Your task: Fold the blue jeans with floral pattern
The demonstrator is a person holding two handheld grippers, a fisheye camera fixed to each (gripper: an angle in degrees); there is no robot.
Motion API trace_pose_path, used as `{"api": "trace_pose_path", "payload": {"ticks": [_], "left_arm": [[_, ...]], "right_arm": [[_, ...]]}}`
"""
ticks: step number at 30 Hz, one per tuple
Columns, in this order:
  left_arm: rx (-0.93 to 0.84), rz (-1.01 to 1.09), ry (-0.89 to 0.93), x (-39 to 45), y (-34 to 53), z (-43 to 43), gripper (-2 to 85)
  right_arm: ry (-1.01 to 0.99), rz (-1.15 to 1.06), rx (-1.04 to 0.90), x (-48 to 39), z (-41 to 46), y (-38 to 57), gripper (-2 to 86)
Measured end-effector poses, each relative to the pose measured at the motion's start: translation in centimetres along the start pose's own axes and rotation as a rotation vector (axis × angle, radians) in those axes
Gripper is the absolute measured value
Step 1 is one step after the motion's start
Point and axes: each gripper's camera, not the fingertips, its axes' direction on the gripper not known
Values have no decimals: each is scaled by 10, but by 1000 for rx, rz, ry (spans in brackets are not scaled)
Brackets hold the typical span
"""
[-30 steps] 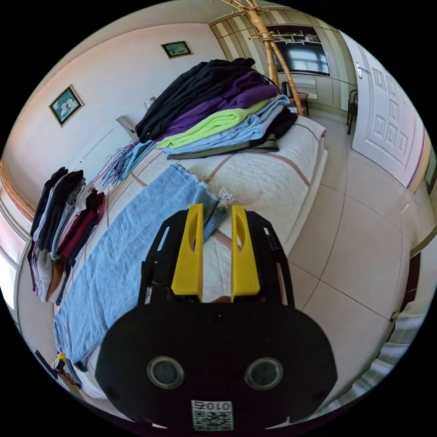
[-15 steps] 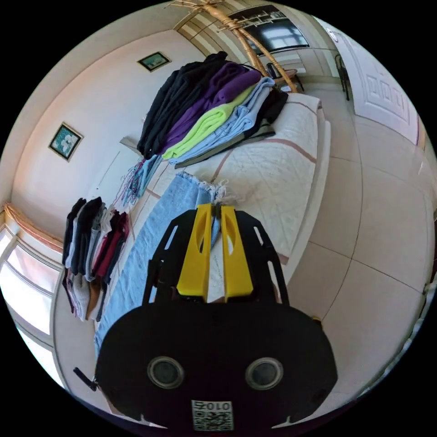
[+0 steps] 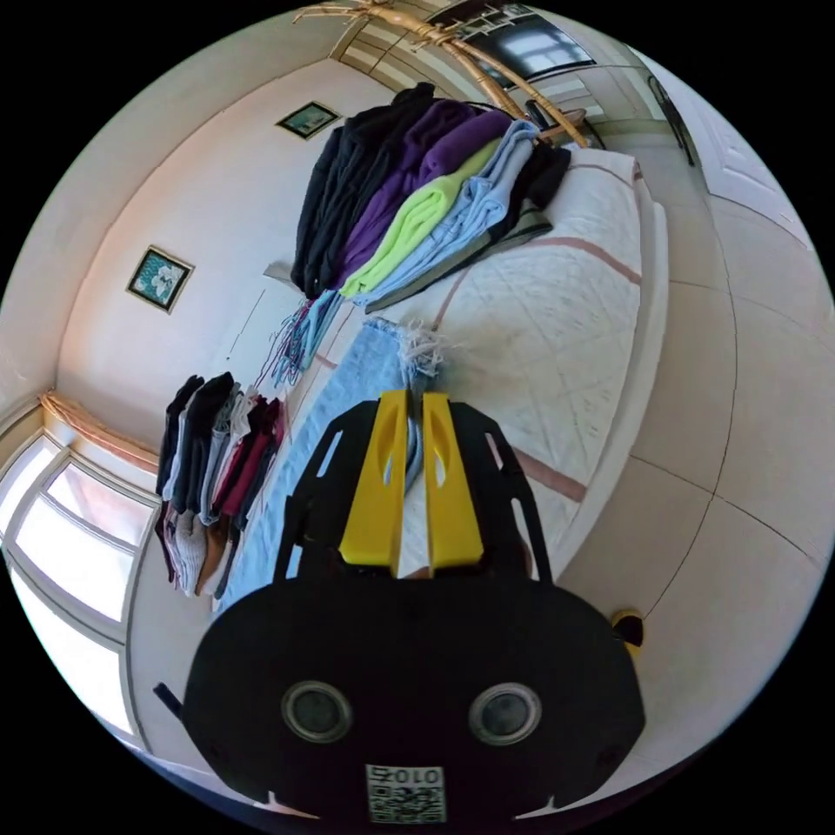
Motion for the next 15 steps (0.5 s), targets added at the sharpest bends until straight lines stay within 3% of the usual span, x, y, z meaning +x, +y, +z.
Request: {"api": "trace_pose_path", "payload": {"ticks": [6, 11, 15], "left_arm": [[47, -23, 8, -15, 17, -23, 54], [131, -53, 51, -34, 31, -48, 52], [151, -73, 44, -51, 51, -68, 51]], "right_arm": [[18, -352, 104, -167, -43, 41, 46], [-60, -836, 115, -367, -44, 188, 47], [6, -1163, -50, -445, 17, 323, 46]]}}
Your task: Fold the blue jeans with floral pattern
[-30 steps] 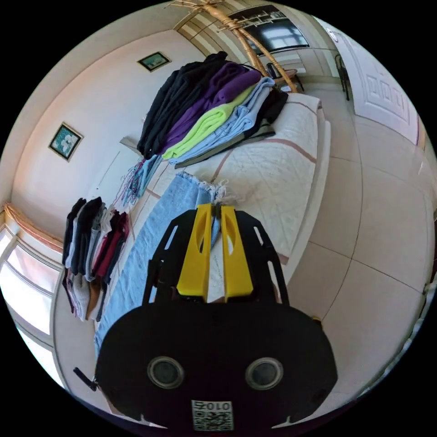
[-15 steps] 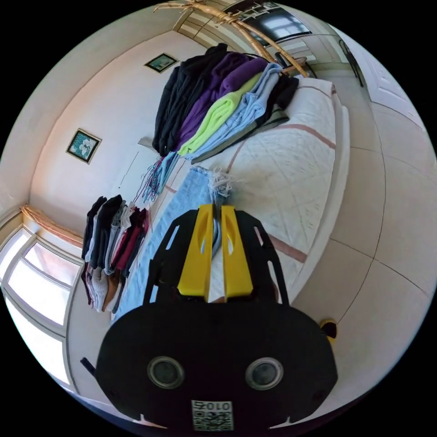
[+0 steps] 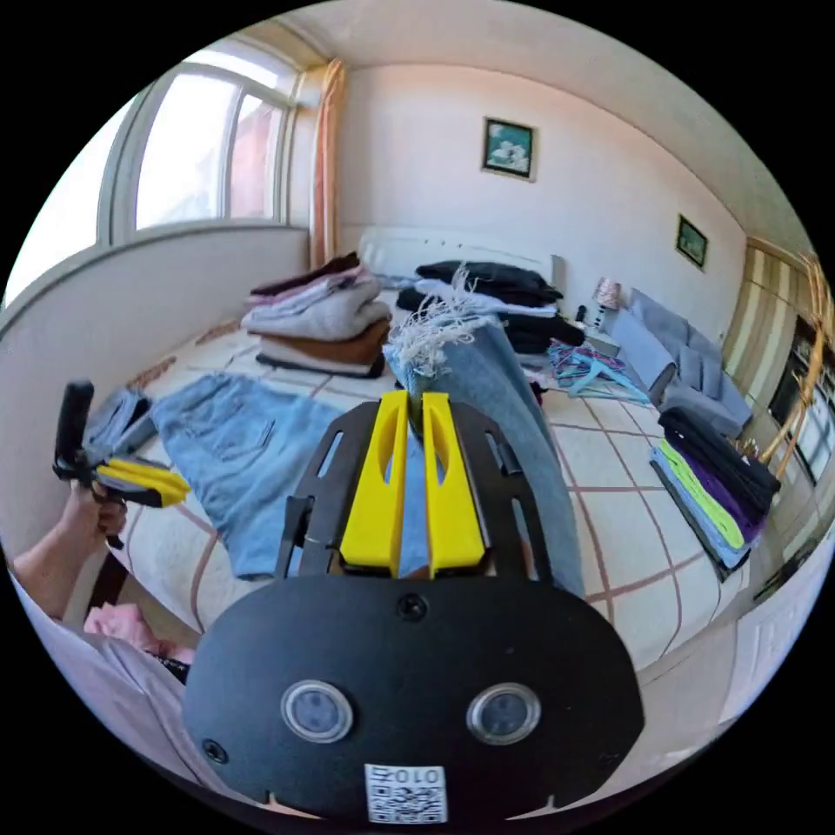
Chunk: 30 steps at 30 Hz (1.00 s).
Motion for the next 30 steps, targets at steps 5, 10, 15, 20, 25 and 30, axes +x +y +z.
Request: {"api": "trace_pose_path", "payload": {"ticks": [5, 10, 15, 20, 25, 30], "left_arm": [[47, -47, 15, -24, 22, -31, 53], [78, -138, -2, -55, 41, -49, 67], [114, -243, -100, -72, 57, -73, 89], [206, -341, -95, -100, 80, -102, 101], [217, -439, -159, -118, 87, -117, 123], [242, -564, -273, -134, 100, -125, 151]], "right_arm": [[89, -288, -325, -113, 106, 39, 40], [-28, -278, -359, -114, 101, 23, 51], [-303, -221, -330, -100, 80, 20, 51], [-264, -35, -141, -71, 67, 8, 39], [-276, -121, -404, -94, 128, -1, 50], [-223, -91, -373, -109, 136, 17, 53]]}}
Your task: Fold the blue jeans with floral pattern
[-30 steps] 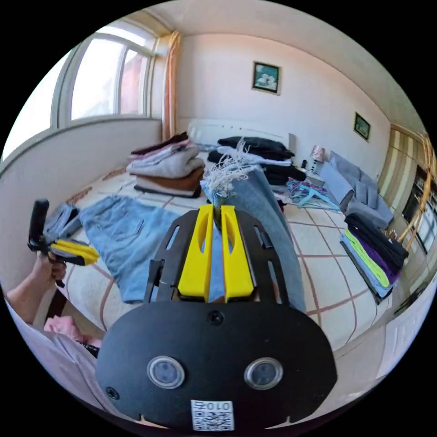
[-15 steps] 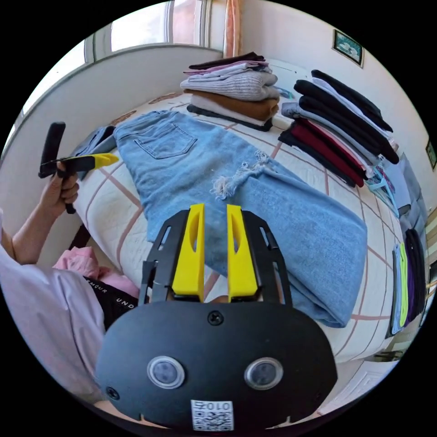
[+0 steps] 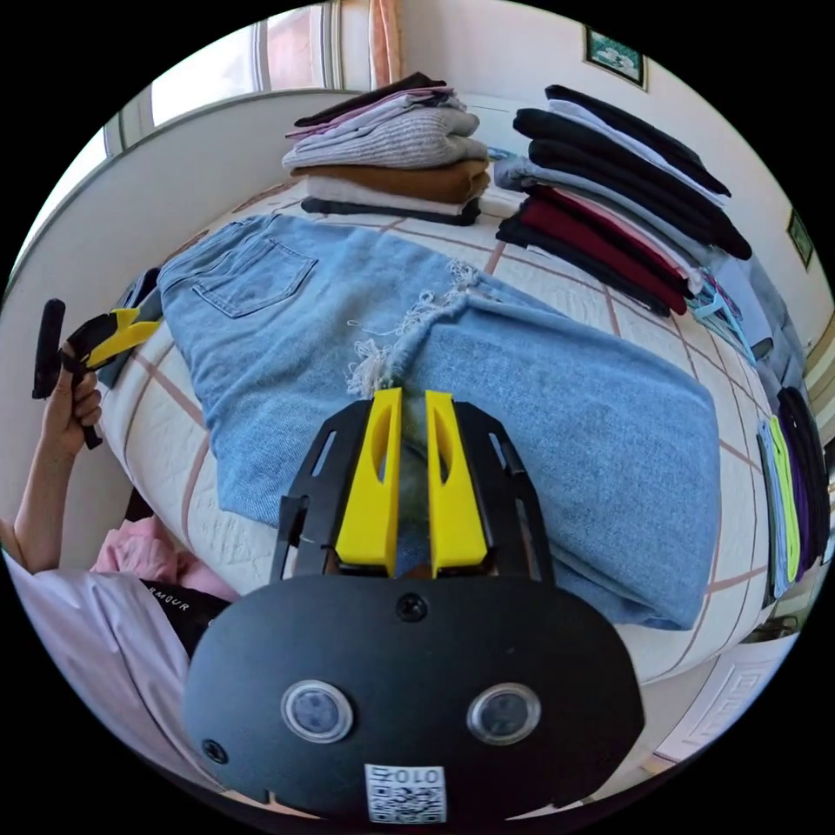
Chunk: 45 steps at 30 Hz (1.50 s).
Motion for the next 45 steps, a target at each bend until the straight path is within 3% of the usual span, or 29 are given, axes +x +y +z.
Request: {"api": "trace_pose_path", "payload": {"ticks": [10, 17, 20, 24, 29, 31, 32, 34, 35, 38, 45], "left_arm": [[83, -253, 129, -35, -22, 52, 153], [95, -256, 9, 7, -27, 64, 118], [130, 3, -117, 104, -52, 54, 104], [151, 537, -311, 316, -72, 79, 89], [197, 1007, -199, 522, 1, 156, 85], [51, 1182, -83, 580, 59, 232, 94], [-39, 1210, -74, 589, 72, 258, 97], [-466, 1229, -45, 596, 114, 351, 106], [-502, 1214, -16, 592, 120, 358, 108], [-406, 1188, 20, 573, 126, 326, 118], [-325, 1169, -218, 496, 128, 242, 136]], "right_arm": [[44, 46, 135, 1, -62, 61, 33], [98, 153, 192, 30, -93, 123, 25], [105, 204, 217, 46, -101, 145, 26], [93, 271, 254, 67, -110, 168, 26], [128, 342, 281, 100, -126, 200, 28], [143, 374, 284, 114, -131, 212, 28], [137, 396, 279, 124, -132, 219, 29], [108, 430, 262, 141, -131, 230, 30], [80, 450, 248, 151, -131, 236, 31], [18, 482, 260, 170, -132, 248, 38], [-217, 565, 314, 214, -121, 226, 118]]}}
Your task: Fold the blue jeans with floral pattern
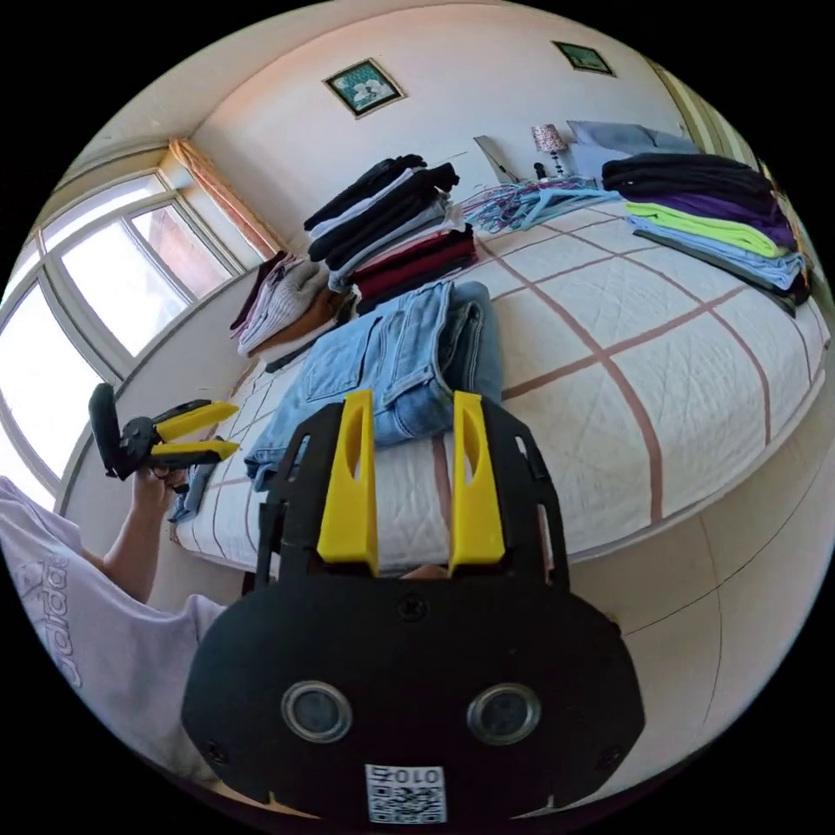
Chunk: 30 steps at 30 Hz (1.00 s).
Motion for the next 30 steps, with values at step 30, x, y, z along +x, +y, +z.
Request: {"api": "trace_pose_path", "payload": {"ticks": [30], "left_arm": [[-35, -194, 146, -15, 103, 91, 150]], "right_arm": [[-153, 93, -97, 114, 1, -84, 73]]}}
